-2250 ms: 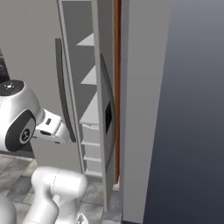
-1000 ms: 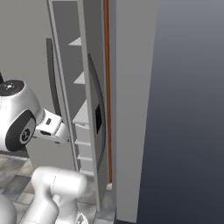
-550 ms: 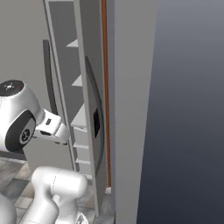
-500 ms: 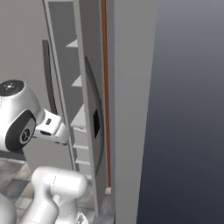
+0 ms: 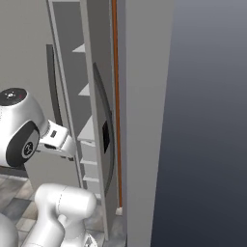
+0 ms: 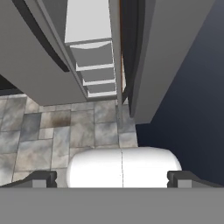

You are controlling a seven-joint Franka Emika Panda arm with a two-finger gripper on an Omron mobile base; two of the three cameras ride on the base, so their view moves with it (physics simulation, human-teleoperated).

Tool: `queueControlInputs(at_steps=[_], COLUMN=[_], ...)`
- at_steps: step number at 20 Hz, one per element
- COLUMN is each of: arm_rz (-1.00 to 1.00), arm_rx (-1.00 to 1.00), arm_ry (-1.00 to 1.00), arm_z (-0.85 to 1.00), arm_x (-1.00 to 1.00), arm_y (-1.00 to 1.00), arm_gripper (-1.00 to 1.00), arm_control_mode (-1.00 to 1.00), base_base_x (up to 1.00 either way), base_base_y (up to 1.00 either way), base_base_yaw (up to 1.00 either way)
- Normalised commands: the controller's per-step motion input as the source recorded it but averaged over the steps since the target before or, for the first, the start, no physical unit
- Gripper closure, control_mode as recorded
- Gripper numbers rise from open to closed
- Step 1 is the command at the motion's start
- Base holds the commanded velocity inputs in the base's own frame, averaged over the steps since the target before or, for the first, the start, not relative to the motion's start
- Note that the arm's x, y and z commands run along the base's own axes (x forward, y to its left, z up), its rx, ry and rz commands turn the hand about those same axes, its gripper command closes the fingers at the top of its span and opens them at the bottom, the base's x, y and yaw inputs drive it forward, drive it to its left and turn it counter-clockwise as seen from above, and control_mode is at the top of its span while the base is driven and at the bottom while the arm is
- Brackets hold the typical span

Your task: Take the bottled waters from the counter and place them in the freezer to freeze. Close the freezer door after placing the bottles.

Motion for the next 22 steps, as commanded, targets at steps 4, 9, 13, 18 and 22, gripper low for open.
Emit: queueControlInputs(at_steps=[4, 9, 13, 18, 22], arm_rz=[0.0, 0.0, 0.0, 0.03, 0.13], arm_rx=[0.0, 0.0, 0.0, 0.0, 0.05], arm_ry=[0.0, 0.0, 0.0, -0.01, 0.0], arm_z=[0.0, 0.0, 0.0, 0.0, 0.0], arm_x=[0.0, 0.0, 0.0, 0.02, 0.02], arm_y=[0.0, 0.0, 0.0, -0.14, -0.55], arm_gripper=[-1.0, -1.0, -1.0, -1.0, -1.0], arm_control_mode=[1.0, 1.0, -1.0, -1.0, -1.0], base_base_x=[0.0, 0.0, 0.0, 0.0, 0.0], base_base_y=[0.0, 0.0, 0.0, 0.0, 0.0], base_base_yaw=[0.0, 0.0, 0.0, 0.0, 0.0])
